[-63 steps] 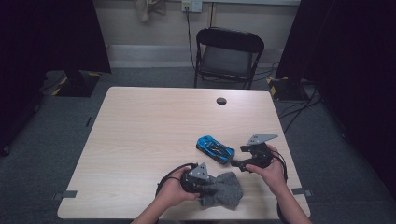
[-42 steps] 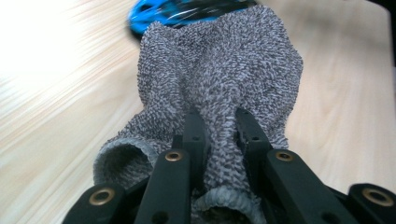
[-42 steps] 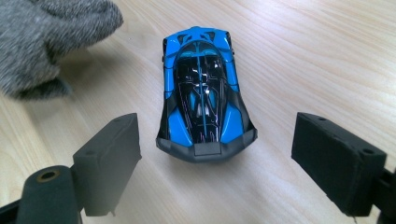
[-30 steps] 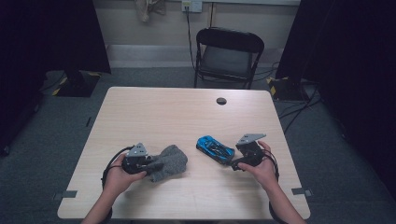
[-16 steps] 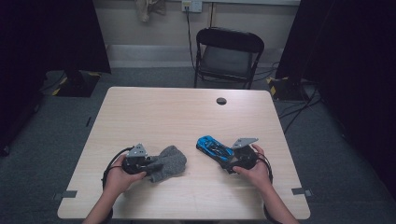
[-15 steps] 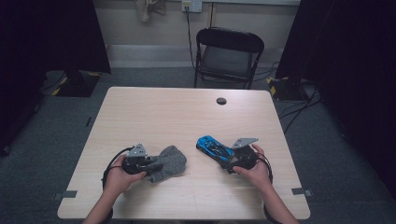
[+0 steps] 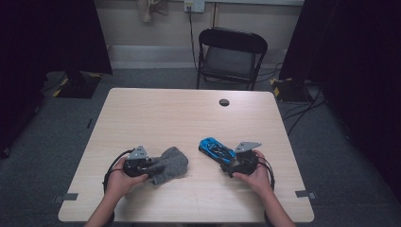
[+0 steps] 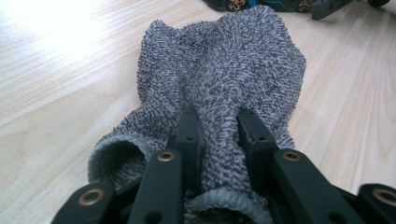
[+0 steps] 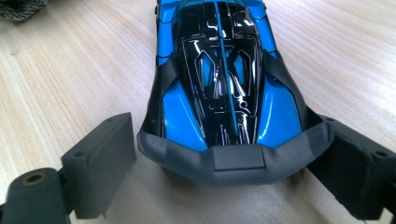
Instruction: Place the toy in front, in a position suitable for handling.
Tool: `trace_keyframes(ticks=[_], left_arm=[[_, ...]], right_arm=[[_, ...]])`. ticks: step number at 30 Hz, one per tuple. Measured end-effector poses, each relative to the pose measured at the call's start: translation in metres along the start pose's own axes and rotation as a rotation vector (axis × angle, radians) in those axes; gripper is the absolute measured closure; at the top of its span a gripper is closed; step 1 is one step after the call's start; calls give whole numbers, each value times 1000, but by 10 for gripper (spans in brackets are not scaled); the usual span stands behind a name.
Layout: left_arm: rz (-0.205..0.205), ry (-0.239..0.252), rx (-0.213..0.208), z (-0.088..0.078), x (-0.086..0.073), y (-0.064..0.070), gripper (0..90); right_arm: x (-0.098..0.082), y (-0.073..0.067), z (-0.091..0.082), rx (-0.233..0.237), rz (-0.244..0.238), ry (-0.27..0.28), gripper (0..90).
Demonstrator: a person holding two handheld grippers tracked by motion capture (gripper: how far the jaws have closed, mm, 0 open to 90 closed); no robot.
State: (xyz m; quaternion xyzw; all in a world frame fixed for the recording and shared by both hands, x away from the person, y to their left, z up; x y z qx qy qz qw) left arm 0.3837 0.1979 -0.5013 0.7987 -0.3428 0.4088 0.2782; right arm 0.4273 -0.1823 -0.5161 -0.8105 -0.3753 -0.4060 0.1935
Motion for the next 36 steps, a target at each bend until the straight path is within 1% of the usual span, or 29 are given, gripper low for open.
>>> trace_keyframes(ticks=[2, 3, 4, 7, 8, 10, 11, 12, 13, 14, 15, 16, 17, 18, 19, 20, 22, 23, 24, 25, 26, 28, 29, 30, 31, 32, 33, 34, 36], left_arm=[[0, 1, -3, 1, 0, 0, 694], [0, 1, -3, 1, 0, 0, 670], [-12, 8, -8, 1, 0, 0, 644], [-30, 18, -11, 1, 0, 0, 491], [-35, 22, -10, 1, 1, 0, 491], [-39, 29, -11, 0, 3, 0, 358], [-16, 37, 3, -2, 5, 0, 307], [10, 40, 5, -3, 8, 1, 258], [10, 40, 5, -3, 8, 1, 244], [49, 51, 11, -5, 13, 1, 236], [49, 51, 11, -5, 13, 1, 211], [68, 48, 9, -5, 15, 2, 211], [95, 41, 12, -4, 17, 3, 197], [151, 31, -3, 0, 23, 7, 182], [151, 31, -3, 0, 23, 7, 182], [172, 22, -12, 4, 26, 9, 182], [174, -4, -23, 13, 28, 12, 179], [170, -6, -27, 18, 27, 12, 175], [155, -14, -32, 23, 26, 12, 164], [148, -28, -27, 27, 24, 12, 170], [142, -81, -14, 35, 16, 9, 180], [135, -84, -8, 38, 13, 8, 188], [124, -71, -10, 38, 12, 6, 213], [129, -67, -15, 37, 12, 5, 253], [130, -68, -11, 34, 13, 3, 345], [70, -79, -4, 30, 14, 1, 618], [70, -79, -4, 30, 14, 1, 656], [52, -83, 1, 29, 14, 0, 656], [22, -98, 21, 29, 15, 2, 700]], right_arm=[[0, 0, 0, -3, 0, 2, 111], [0, 0, 0, -4, 1, 4, 131], [0, 0, -1, -5, 2, 10, 165], [0, 1, -1, -12, 6, 18, 193], [0, 1, -2, -18, 10, 20, 213], [0, 1, -2, -23, 15, 25, 232], [0, 1, -2, -23, 16, 26, 233], [0, 1, -2, -22, 15, 27, 236], [0, 1, -2, -22, 15, 27, 236], [0, 1, -2, -22, 15, 27, 238], [0, 1, -2, -22, 15, 27, 238], [0, 1, -2, -22, 15, 27, 238], [0, 1, -2, -23, 16, 27, 239], [0, 1, -2, -24, 18, 27, 239], [0, 1, -2, -24, 18, 27, 239], [0, 1, -2, -26, 18, 27, 239], [-1, 1, -2, -25, 19, 28, 239], [0, 1, -2, -25, 19, 27, 239], [0, 1, -2, -25, 20, 27, 239], [0, 1, -2, -25, 19, 27, 239], [0, 1, -2, -25, 20, 27, 239], [-1, 1, -2, -26, 19, 27, 239], [-1, 1, -2, -26, 19, 27, 239], [-1, 1, -2, -26, 19, 27, 239], [-1, 1, -2, -26, 19, 27, 240], [-1, 1, -2, -25, 19, 27, 240], [-1, 1, -2, -25, 19, 27, 240], [-1, 1, -2, -25, 20, 29, 240], [-1, 1, -2, -25, 19, 27, 240]])
Point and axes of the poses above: each handheld gripper's, and its own axes: z roughly forward along the jaws, x roughly out of its top, y roughly to its right, the point moved 2 cm from there along z, roughly forward along the jaws, and after that the axes turned 7 degrees about y, right-handed, at the moved point
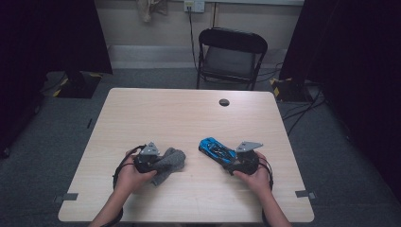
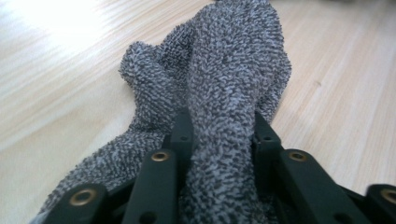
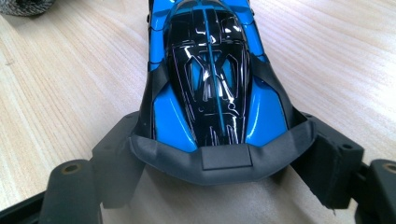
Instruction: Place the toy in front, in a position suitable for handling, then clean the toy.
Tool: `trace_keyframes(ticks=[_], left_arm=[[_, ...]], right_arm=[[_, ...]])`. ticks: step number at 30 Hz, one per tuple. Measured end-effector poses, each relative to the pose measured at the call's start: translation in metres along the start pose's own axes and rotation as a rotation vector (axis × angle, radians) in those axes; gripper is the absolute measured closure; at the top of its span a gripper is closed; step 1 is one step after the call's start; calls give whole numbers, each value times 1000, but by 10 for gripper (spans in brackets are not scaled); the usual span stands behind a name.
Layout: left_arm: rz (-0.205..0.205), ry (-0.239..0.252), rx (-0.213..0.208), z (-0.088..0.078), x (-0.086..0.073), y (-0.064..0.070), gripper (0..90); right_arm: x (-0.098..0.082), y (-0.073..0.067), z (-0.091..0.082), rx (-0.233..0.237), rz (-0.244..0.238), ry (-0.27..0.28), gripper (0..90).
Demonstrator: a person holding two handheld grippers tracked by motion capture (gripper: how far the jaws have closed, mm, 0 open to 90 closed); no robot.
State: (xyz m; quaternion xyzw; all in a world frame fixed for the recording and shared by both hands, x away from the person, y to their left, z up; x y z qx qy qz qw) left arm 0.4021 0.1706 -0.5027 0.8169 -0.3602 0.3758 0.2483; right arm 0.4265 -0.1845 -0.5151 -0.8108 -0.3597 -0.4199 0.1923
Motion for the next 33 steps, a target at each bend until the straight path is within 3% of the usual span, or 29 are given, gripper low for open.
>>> trace_keyframes(ticks=[6, 14, 19, 23, 27, 29, 33], left_arm=[[3, 5, 2, -1, 10, 7, 720], [-20, 36, -19, -3, 22, 4, 719], [-36, 71, -31, -3, 38, 5, 719], [-22, 71, -34, -1, 51, 6, 718], [-43, 91, -75, 4, 63, 9, 717], [-21, 83, -74, 8, 69, 12, 716], [-16, 87, -78, 15, 81, 14, 715]], right_arm=[[0, 0, 0, -1, 0, 1, 240], [0, 0, 0, -3, -3, 0, 241], [0, 0, 0, -2, -2, 1, 241], [0, -1, -1, -3, -1, 0, 242], [0, -1, 0, -3, -2, 1, 241], [0, -1, 0, -3, -3, 1, 241], [0, -1, -1, -3, -2, 0, 241]])
Point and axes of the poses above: each handheld gripper's, and its own axes: z roughly forward along the jaws, x roughly out of its top, y roughly to its right, the point moved 2 cm from there along z, roughly forward along the jaws, and after that the axes turned 7 degrees about y, right-handed, at the moved point
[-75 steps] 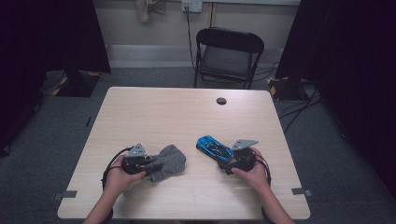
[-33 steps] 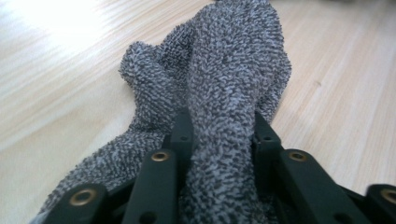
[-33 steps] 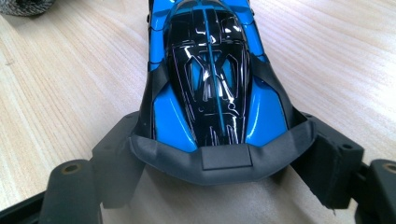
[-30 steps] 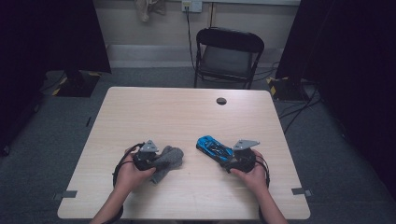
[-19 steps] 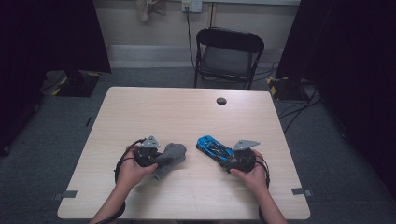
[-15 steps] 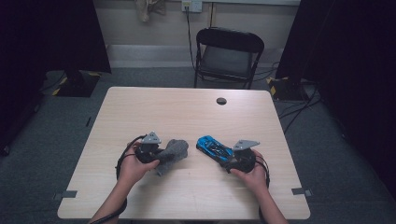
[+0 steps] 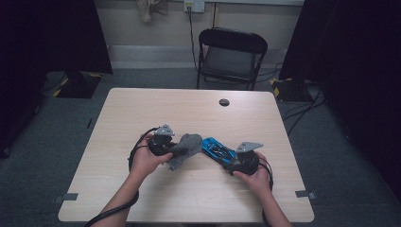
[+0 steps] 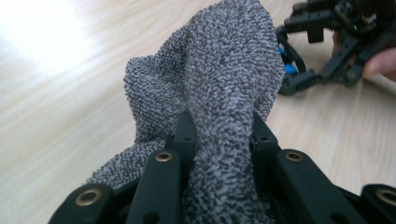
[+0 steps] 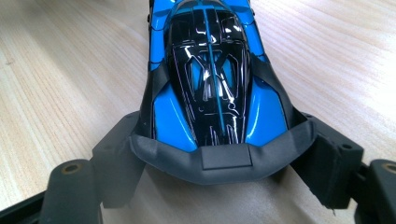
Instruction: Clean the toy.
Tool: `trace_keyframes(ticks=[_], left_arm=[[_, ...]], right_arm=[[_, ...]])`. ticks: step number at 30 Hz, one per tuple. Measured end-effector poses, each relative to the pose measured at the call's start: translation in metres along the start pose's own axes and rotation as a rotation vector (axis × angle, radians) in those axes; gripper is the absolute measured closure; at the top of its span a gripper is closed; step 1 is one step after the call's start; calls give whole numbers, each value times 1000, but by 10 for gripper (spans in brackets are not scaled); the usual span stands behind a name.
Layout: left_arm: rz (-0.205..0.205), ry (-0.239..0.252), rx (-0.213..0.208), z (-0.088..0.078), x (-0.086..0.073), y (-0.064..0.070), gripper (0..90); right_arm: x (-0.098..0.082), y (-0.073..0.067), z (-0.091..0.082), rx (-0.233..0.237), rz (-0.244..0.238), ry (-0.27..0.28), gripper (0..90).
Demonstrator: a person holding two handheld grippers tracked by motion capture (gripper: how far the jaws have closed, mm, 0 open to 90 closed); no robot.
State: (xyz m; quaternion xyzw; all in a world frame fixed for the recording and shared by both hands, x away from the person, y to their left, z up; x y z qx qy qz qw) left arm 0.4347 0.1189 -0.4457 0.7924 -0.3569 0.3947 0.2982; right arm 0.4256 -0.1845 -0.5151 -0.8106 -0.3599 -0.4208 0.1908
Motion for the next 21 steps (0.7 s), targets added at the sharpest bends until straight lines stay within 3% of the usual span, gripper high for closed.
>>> trace_keyframes(ticks=[9, 21], left_arm=[[38, -7, 3, 31, 21, 7, 712], [29, -14, -64, 81, 33, 38, 713]], right_arm=[[0, 0, 0, 0, 0, 0, 241], [0, 0, 0, 0, 1, 0, 241]])
Point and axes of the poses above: each handheld gripper's, and its own axes: z roughly forward along the jaws, x roughly out of its top, y roughly to its right, the point moved 2 cm from there along z, roughly forward along the jaws, and after that the axes turned 7 degrees about y, right-handed, at the moved point
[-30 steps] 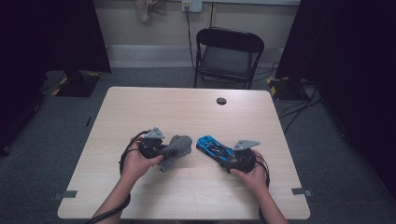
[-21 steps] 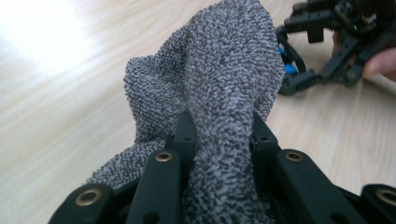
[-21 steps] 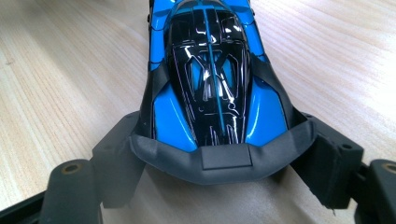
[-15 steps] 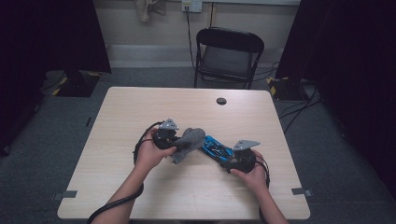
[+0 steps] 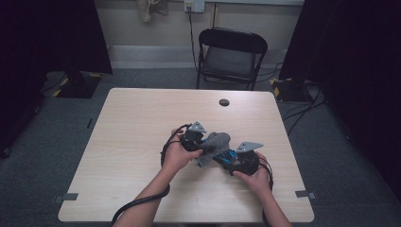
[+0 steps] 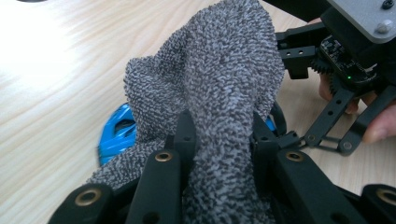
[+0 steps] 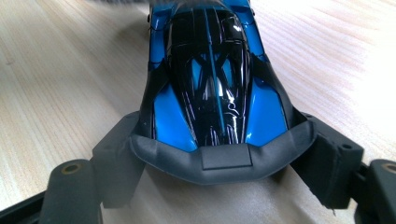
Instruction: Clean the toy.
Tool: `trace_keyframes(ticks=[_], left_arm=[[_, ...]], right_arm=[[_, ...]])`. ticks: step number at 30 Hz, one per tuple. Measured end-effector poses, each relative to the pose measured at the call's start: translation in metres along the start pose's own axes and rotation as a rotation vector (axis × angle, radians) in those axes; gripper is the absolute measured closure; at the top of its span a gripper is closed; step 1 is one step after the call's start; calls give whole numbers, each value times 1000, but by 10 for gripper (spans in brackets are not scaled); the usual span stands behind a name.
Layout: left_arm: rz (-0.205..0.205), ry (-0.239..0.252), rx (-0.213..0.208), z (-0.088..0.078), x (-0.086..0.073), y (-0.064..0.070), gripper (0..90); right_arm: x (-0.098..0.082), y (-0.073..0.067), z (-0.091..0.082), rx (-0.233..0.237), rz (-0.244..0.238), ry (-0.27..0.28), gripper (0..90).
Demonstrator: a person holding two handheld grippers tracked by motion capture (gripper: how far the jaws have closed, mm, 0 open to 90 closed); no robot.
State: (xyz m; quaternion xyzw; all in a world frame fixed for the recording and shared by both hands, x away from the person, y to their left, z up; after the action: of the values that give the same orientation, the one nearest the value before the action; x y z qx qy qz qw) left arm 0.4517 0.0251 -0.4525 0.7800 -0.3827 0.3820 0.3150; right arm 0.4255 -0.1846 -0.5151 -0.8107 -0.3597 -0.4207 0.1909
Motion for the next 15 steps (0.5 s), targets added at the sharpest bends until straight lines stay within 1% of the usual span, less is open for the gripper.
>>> trace_keyframes(ticks=[1, 3, 5, 6, 7, 9, 10, 11, 12, 15], left_arm=[[0, 0, 0, 0, 0, 0, 713], [0, 5, -2, 7, 1, 7, 713], [17, -7, -7, 14, 1, 13, 713], [19, -10, -14, 22, 1, 17, 713], [19, -10, -14, 22, 1, 17, 713], [11, -1, -17, 28, 1, 20, 713], [6, 4, -26, 33, 2, 22, 712], [6, 4, -26, 33, 2, 22, 712], [1, 8, -28, 37, 3, 26, 712], [7, -1, -31, 41, 3, 29, 711]], right_arm=[[0, 0, 0, 0, 0, 0, 241], [0, 0, 0, 0, 0, 0, 241], [0, 0, 0, 0, 0, 0, 241], [0, 0, 0, 0, -1, 0, 241], [0, 0, 0, 0, -1, 0, 241], [0, 0, 0, -1, 1, -1, 241], [0, 0, 0, -1, 1, -1, 242], [0, 0, 0, -1, 1, -1, 242], [0, 0, 0, -1, 1, -1, 242], [0, 0, 0, -1, 2, -1, 241]])
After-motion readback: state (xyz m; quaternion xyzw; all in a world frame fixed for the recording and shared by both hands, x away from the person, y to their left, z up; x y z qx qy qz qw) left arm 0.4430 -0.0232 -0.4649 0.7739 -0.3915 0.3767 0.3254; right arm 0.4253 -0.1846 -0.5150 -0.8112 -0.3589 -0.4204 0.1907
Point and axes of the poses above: each handheld gripper's, and its own axes: z roughly forward along the jaws, x roughly out of its top, y roughly to its right, the point moved 2 cm from there along z, roughly forward along the jaws, and after that the axes turned 7 degrees about y, right-handed, at the moved point
